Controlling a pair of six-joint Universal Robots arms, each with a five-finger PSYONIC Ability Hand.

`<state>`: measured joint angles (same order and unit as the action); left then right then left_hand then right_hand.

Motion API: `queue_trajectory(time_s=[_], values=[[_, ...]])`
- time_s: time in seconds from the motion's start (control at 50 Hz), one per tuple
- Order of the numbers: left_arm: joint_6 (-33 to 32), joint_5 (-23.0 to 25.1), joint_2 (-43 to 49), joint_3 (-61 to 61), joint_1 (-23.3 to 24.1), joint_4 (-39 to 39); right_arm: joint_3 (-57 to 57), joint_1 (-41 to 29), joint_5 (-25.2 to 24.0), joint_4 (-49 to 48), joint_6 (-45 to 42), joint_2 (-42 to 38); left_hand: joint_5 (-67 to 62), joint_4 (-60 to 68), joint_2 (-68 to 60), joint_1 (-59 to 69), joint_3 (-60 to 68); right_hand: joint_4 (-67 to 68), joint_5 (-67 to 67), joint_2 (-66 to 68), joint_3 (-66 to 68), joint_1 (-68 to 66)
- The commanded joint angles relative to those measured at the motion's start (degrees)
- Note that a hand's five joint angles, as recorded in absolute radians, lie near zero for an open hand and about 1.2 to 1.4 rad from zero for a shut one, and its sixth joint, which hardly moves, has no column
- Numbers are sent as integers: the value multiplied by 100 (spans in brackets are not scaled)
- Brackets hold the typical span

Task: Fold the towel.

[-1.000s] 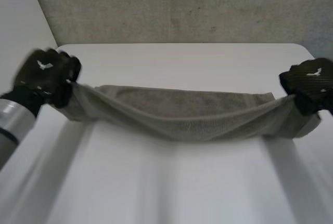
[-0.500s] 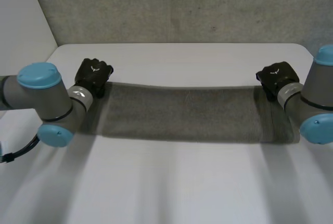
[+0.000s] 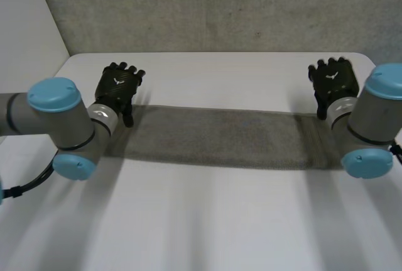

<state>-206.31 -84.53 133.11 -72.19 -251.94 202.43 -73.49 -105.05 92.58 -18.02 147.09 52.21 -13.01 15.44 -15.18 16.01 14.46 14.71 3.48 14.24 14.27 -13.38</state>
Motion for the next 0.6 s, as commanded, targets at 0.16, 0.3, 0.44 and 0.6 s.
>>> queue_trajectory(time_s=[0.16, 0.3, 0.44, 0.6], values=[[961, 490, -1962, -2218, -83, 25, -1791, 125, -626, 1298, 22, 1818, 1230, -472, 446, -529, -374, -264, -140, -216, -219, 130], [970, 578, -2649, -3203, -83, 147, -2433, 468, -829, 1556, -40, 1881, 1230, -472, 446, -529, -374, 644, 768, 692, 689, -778], [988, 578, -2860, -3592, -83, 385, -2601, 732, -978, 1230, -49, 1757, 1213, -455, 429, -512, -357, 1589, 1713, 1636, 1634, -1722], [988, 570, -2869, -3662, -56, 517, -2478, 872, -934, 817, -84, 1168, 1196, -439, 412, -495, -340, 2161, 2285, 2208, 2206, -2294]])
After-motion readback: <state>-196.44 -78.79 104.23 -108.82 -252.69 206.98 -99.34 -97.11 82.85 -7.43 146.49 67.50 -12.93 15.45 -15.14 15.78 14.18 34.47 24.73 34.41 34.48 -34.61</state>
